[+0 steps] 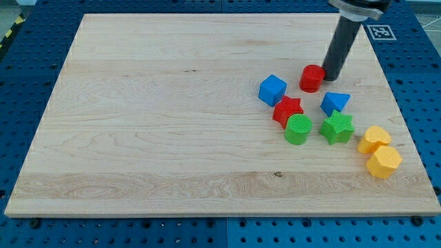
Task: Point your arm at the blue triangle
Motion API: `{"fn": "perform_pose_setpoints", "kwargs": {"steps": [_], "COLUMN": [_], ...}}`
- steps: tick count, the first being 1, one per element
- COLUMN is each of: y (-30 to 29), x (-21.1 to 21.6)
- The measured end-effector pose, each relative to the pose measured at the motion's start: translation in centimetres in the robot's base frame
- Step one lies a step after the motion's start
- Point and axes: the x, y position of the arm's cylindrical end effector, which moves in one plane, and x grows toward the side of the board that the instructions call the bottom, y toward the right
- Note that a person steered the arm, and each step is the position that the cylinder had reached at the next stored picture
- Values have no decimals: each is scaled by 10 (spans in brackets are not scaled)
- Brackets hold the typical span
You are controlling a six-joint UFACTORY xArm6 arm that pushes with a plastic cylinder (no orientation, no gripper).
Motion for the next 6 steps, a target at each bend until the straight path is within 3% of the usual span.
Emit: {"fn": "perform_pose_setpoints", "kwargs": {"steps": [2,4,6], "y": [-47,12,24], "x": [0,-7,21]}}
